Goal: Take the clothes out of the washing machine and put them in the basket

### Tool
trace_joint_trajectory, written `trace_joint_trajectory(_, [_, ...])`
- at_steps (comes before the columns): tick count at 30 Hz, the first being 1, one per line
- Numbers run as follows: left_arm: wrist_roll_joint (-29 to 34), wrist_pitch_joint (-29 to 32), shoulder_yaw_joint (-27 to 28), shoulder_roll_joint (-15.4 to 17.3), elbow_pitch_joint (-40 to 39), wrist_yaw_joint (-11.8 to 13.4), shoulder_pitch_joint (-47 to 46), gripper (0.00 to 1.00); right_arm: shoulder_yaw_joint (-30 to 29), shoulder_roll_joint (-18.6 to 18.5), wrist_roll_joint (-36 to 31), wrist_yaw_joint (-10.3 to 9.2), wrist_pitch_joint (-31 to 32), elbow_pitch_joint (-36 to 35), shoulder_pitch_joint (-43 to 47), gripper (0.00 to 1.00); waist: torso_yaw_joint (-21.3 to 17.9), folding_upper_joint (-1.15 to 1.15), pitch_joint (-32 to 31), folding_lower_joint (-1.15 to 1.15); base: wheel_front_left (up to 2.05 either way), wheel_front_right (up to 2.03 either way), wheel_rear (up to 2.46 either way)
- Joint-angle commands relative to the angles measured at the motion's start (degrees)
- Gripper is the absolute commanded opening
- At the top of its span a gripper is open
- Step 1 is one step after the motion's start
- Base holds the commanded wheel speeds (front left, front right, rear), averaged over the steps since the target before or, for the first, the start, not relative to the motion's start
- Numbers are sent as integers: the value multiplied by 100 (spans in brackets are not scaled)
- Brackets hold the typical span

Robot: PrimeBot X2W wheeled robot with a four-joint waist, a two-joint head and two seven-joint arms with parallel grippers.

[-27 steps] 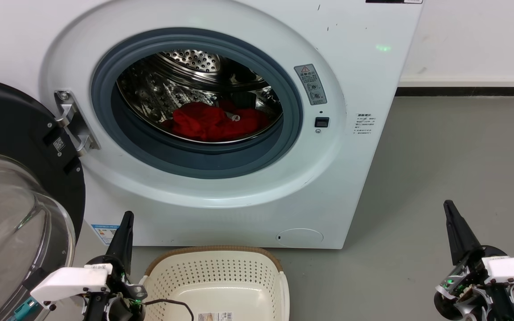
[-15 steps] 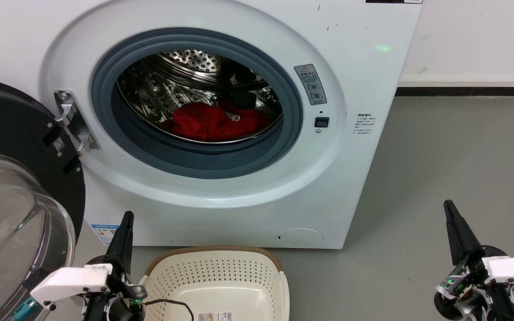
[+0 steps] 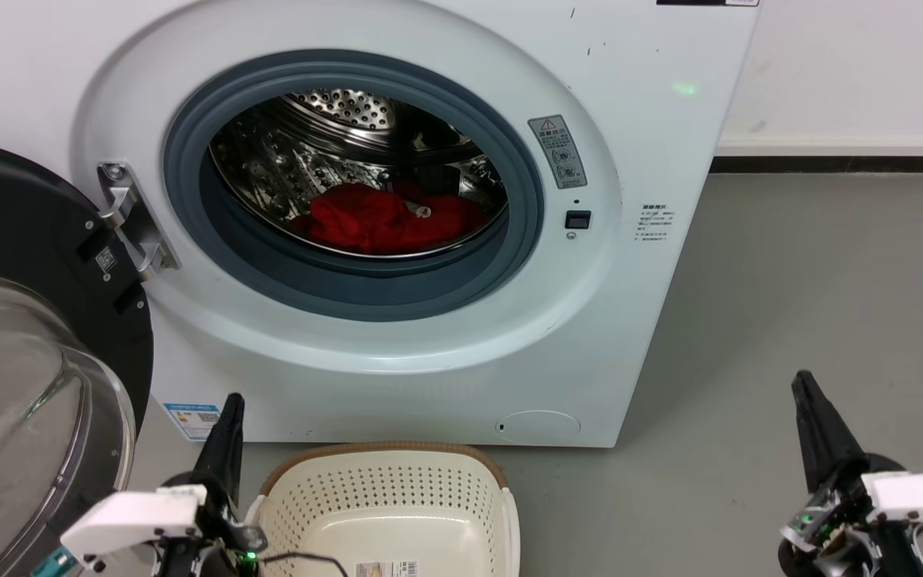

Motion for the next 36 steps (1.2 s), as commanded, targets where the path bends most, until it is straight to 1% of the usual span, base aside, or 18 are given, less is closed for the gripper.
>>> trace_joint_trajectory(1, [9,-19,-20,0,0,0,1,100,10,0,5,0,-24,-9,9,100,0,0,0,0,0,0,0])
trace_joint_trajectory(8, [190,-237,-205,9,-92,-2,-51,100,111,1,-150,0,-237,-141,71,100,9,0,-3,0,0,0,0])
trace_joint_trajectory(14, [708,-402,-251,12,-273,-3,-85,100,149,2,-553,0,-402,-283,124,100,38,0,-13,0,0,0,0])
trace_joint_trajectory(15, [942,-454,-283,14,-346,-3,-94,100,175,2,-733,0,-454,-351,137,100,49,0,-16,0,0,0,0])
trace_joint_trajectory(27, [2468,-745,-430,36,-664,-5,-160,100,309,3,-2412,0,-743,-708,211,100,100,0,-27,0,0,0,0])
trace_joint_trajectory(36, [3487,-939,-503,72,-729,-7,-181,100,406,4,-3691,0,-937,-903,281,100,131,0,-36,0,0,0,0])
